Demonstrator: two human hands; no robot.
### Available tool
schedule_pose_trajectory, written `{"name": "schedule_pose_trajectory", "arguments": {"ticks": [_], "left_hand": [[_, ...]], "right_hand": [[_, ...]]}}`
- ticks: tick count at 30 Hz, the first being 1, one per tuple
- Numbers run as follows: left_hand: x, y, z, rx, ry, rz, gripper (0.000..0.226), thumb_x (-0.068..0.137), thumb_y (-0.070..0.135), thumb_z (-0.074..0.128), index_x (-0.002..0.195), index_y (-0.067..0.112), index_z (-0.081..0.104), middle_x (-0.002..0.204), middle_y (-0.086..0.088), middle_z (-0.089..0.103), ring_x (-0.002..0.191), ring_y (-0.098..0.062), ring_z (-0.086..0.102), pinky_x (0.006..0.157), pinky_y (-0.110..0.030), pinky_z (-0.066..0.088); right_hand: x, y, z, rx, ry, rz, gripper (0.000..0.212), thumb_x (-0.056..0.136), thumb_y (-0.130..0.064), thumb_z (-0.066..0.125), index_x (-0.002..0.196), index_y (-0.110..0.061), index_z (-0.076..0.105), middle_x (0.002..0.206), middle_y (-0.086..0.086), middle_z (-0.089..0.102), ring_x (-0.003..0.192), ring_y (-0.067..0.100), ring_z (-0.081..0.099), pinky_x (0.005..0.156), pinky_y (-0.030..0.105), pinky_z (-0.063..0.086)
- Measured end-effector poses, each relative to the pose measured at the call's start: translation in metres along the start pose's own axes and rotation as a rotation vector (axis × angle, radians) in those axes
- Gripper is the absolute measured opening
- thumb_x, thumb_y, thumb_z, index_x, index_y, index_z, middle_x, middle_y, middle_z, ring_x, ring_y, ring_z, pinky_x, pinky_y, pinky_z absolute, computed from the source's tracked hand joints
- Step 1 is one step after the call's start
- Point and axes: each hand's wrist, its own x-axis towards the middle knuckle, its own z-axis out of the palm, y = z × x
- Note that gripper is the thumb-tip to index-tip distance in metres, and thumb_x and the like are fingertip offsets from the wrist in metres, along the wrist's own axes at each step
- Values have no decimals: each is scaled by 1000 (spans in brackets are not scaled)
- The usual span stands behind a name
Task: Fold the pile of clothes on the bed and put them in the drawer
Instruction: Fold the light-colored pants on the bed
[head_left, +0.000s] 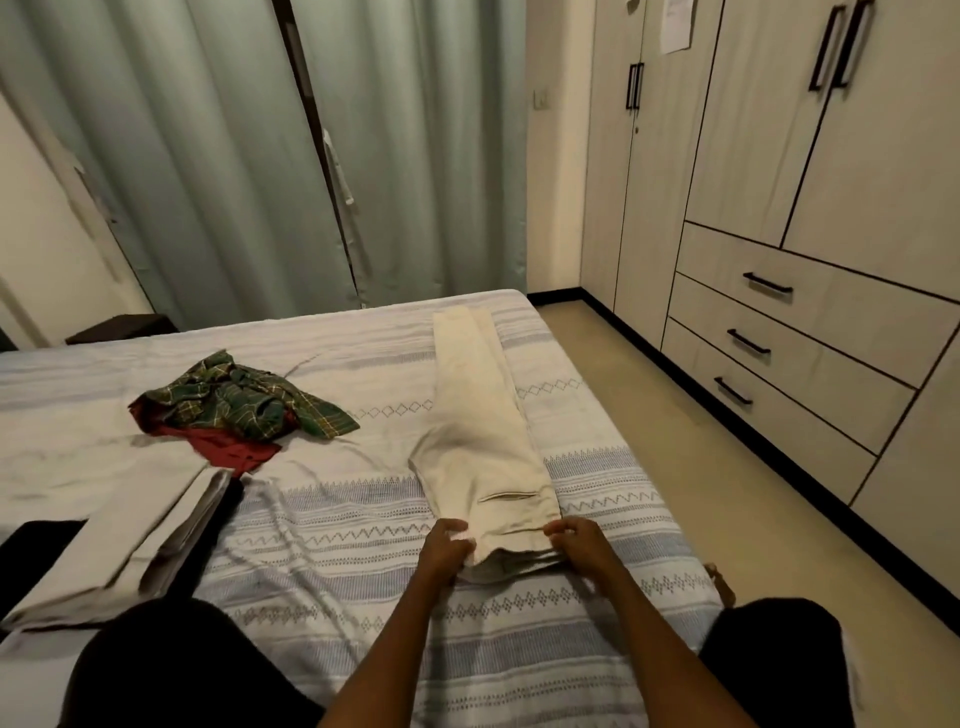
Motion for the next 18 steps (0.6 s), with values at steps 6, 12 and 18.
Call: {"name": "schedule_pose_trajectory", "arguments": {"ticks": [6,12,18], "left_hand": [[-3,3,-23,190,-258,-174,41,83,-12,60,120,6,57,95,-20,62,57,-20,60,57,-35,58],[-21,22,-49,555,-886,-580,41,94,32,64,130,10,64,102,-14,74,87,-29,74,79,-28,58],[-1,37,-61,429,-449,-258,37,97,42,59,80,10,68,73,-9,67,58,-20,68,54,-25,52]], "right_hand": [[-11,-24,-9,-155,-110,147,20,83,-1,58,92,-4,76,68,10,61,49,18,46,47,24,36],[-25,-36,-48,-477,-881,568,29,91,-35,60,100,-17,80,73,0,60,62,15,55,70,28,51],[3,-40,-39,-366,-411,263,38,97,-37,65,70,-10,70,51,-5,59,43,10,54,53,24,45]]}}
